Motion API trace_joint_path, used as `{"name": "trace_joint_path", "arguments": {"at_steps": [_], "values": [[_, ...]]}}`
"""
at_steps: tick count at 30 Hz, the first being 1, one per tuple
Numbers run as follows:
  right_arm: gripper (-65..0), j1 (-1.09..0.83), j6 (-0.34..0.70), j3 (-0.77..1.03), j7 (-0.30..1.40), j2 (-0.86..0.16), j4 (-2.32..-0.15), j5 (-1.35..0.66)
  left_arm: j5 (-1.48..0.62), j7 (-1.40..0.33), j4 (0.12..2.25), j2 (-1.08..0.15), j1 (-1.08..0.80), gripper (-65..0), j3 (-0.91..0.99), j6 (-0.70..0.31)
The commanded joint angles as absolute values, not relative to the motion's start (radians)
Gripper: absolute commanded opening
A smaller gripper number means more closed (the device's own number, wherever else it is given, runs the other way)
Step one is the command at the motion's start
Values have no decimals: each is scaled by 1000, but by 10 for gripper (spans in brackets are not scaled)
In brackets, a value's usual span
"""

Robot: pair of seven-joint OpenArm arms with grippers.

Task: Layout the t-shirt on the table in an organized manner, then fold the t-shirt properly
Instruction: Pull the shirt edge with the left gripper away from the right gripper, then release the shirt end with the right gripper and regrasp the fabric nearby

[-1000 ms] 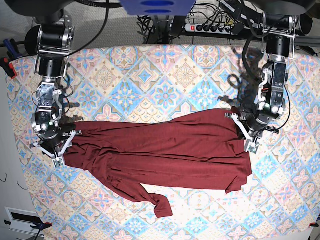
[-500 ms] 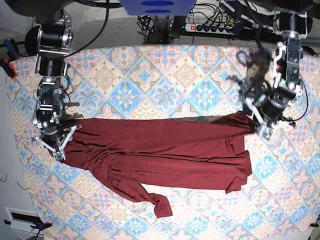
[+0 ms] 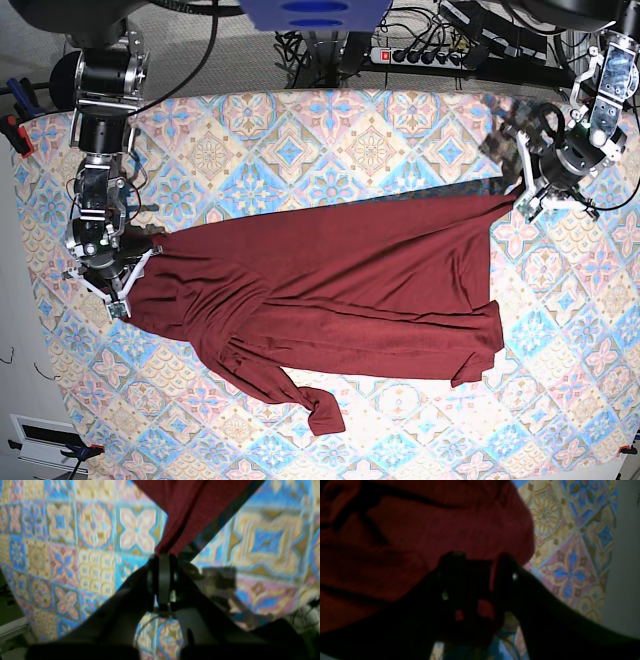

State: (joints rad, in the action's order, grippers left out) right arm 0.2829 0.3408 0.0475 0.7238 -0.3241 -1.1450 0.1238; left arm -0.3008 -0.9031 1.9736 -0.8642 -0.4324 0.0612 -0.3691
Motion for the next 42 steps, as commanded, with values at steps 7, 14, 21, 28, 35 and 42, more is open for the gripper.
{"name": "trace_joint_path", "arguments": {"at_steps": [7, 14, 21, 28, 35, 42], "values": [[-434, 311, 338, 50, 733, -341, -1170, 120, -87, -892, 1874, -863, -427, -650, 54, -361], [-432, 334, 338, 7, 728, -308, -1250, 120, 122, -892, 1774, -769, -386, -650, -7, -361], [-431, 486, 338, -143, 733, -286, -1244, 120, 139, -892, 1753, -680, -348, -610, -5, -360], [-353, 659, 338, -226, 725, -234, -1010, 120, 134, -892, 1756, -588, -328, -506, 56, -360], [-347, 730, 338, -302, 654, -232, -854, 120, 24, -895, 1758, -466, -323, -467, 203, -361], [-350, 730, 338, -303, 562, -231, -756, 120, -211, -901, 1756, -440, -331, -456, 274, -361]]}}
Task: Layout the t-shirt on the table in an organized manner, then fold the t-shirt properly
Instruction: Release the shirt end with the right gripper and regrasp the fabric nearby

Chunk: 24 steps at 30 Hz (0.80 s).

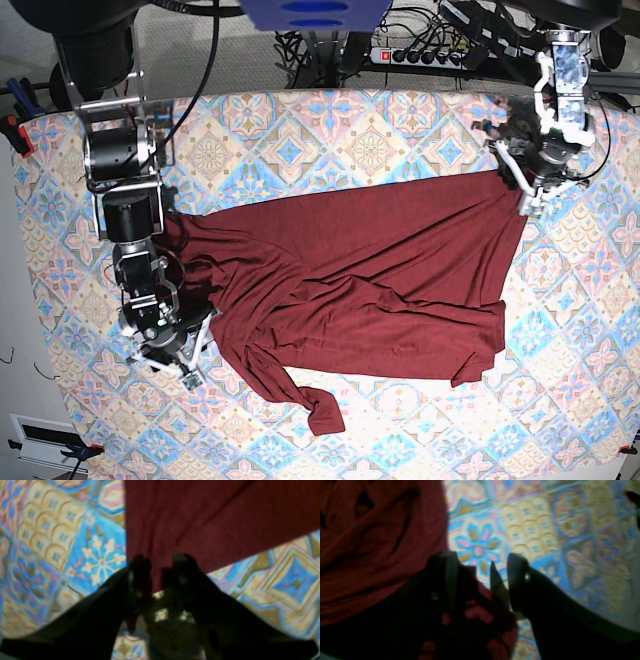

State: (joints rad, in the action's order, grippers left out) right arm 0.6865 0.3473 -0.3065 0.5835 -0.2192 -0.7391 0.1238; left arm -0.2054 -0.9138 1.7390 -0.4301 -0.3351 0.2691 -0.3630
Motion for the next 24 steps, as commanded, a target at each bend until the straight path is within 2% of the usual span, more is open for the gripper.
{"name": "trace_joint_path", "arguments": {"at_steps": [1, 8, 14, 24], "values": [[-347, 730, 338, -303, 553, -231, -745, 120, -229, -901, 1755, -435, -332, -456, 282, -361], [-333, 730, 338, -300, 529, -225, -717, 120, -288, -901, 1753, -430, -340, -456, 298, -361], [-219, 730, 338, -300, 533, -154, -717, 120, -289, -901, 1755, -430, -351, -456, 298, -361], [-214, 730, 338, -300, 527, -148, -716, 120, -289, -901, 1755, -430, -354, -459, 298, -361]]}}
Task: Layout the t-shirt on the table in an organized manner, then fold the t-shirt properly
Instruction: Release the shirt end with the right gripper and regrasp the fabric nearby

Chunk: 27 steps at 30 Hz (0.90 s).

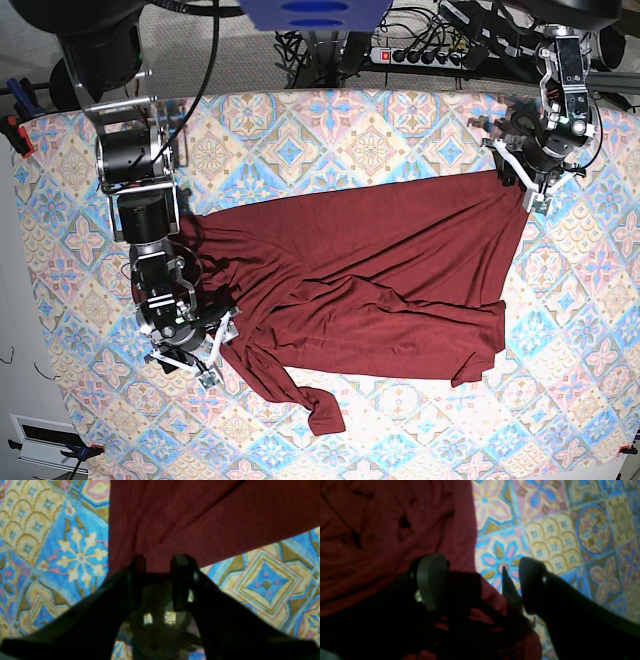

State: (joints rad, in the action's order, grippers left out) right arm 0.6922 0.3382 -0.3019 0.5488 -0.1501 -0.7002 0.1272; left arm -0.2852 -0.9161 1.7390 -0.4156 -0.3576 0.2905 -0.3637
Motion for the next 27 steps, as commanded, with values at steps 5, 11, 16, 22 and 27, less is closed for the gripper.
{"name": "trace_joint_path", "arguments": {"at_steps": [5, 11, 16, 22, 27], "values": [[-214, 730, 338, -300, 507, -148, -694, 120, -291, -901, 1755, -430, -354, -460, 298, -361], [-215, 728, 338, -298, 432, -150, -576, 120, -291, -901, 1756, -430, -354, -460, 298, -361], [-311, 727, 338, -298, 392, -150, -533, 120, -291, -901, 1756, -430, -354, -461, 298, -361], [-484, 727, 338, -298, 381, -150, -536, 120, -291, -901, 1756, -430, -354, -463, 298, -361], [-617, 727, 349, -298, 381, -150, -538, 120, -291, -901, 1756, -430, -354, -463, 298, -361]]}}
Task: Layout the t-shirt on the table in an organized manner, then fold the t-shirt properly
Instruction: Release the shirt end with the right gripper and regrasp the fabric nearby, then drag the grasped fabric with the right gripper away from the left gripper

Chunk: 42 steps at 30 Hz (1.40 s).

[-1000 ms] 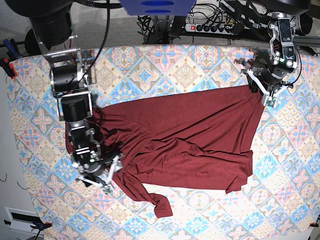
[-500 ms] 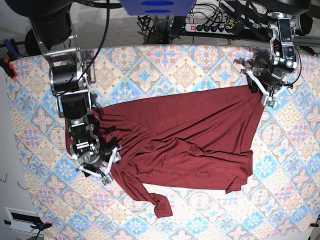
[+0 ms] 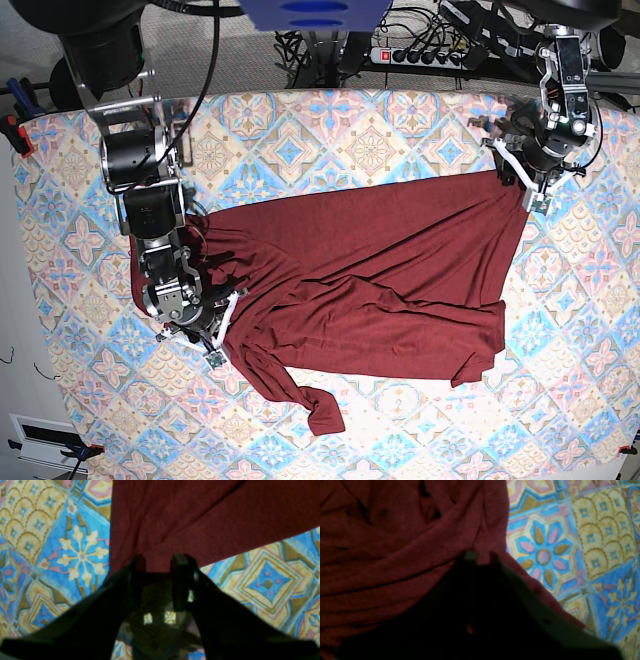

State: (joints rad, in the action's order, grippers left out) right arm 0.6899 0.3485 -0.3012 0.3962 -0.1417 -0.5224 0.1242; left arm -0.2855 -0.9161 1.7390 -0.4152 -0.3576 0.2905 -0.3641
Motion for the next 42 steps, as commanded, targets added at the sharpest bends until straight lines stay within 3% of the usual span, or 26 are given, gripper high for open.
{"name": "trace_joint_path", "arguments": {"at_steps": [1, 5, 10, 20, 26, 30, 42], "values": [[-644, 727, 374, -298, 381, -150, -538, 120, -291, -901, 1756, -430, -354, -463, 298, -361], [-647, 725, 427, -297, 387, -150, -576, 120, -291, -901, 1756, -430, -354, -463, 298, -361], [-647, 680, 433, -202, 479, -154, -802, 120, -291, -901, 1756, -430, -352, -463, 298, -361], [-647, 415, 590, -94, 753, -156, -1354, 120, -291, -901, 1755, -429, -344, -463, 298, -361], [-647, 186, 630, -91, 840, -157, -1656, 120, -291, -898, 1755, -429, -344, -463, 298, -361], [-647, 85, 691, -90, 842, -157, -1759, 120, -291, -898, 1755, -429, -343, -463, 298, -361], [-647, -107, 698, -96, 843, -216, -1922, 120, -291, -898, 1755, -429, -343, -463, 298, -361]]}}
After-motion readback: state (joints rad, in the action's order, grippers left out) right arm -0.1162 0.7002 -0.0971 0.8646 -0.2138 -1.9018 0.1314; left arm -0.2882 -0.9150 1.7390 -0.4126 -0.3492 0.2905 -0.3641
